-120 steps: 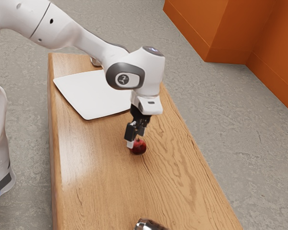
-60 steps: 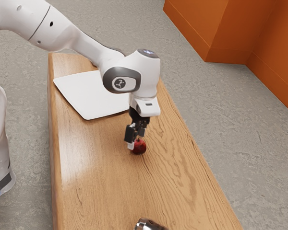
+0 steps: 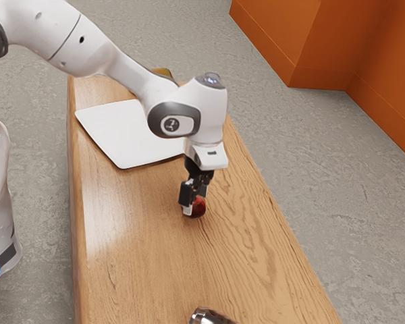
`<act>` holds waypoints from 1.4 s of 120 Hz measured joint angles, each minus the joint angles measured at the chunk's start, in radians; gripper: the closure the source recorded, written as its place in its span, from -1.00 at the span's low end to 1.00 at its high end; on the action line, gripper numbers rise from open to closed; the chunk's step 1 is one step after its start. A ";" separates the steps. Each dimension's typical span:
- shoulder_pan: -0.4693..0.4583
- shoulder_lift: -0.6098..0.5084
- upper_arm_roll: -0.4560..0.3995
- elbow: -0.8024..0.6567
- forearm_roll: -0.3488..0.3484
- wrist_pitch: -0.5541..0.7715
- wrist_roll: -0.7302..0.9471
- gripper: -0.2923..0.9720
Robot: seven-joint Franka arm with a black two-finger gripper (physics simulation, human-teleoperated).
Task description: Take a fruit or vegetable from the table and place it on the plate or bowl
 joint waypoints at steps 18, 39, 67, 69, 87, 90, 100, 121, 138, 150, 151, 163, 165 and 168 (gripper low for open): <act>0.000 0.019 0.000 0.000 0.000 0.013 0.001 -0.53; 0.000 0.041 0.000 0.000 0.000 0.023 0.001 -0.52; 0.000 0.045 -0.001 0.000 0.000 0.028 0.001 -0.16; 0.000 0.044 -0.001 0.001 0.001 0.028 0.001 -0.13; 0.000 0.042 -0.002 0.004 0.007 0.028 -0.004 -0.03; 0.000 0.039 -0.002 0.004 0.008 0.028 -0.005 -0.02; 0.000 0.014 0.000 0.015 0.012 0.008 -0.010 0.00; 0.008 -0.069 0.033 0.172 0.109 -0.143 -0.056 0.01; 0.010 -0.086 0.204 0.272 0.202 -0.299 -0.125 -0.01; 0.012 -0.089 0.336 0.300 0.267 -0.388 -0.177 -0.01; 0.012 -0.088 0.347 0.302 0.271 -0.395 -0.182 -0.01; 0.013 -0.087 0.471 0.311 0.319 -0.461 -0.236 -0.01; 0.015 -0.086 0.491 0.312 0.326 -0.470 -0.245 -0.01; 0.021 -0.084 0.515 0.312 0.336 -0.482 -0.258 -0.01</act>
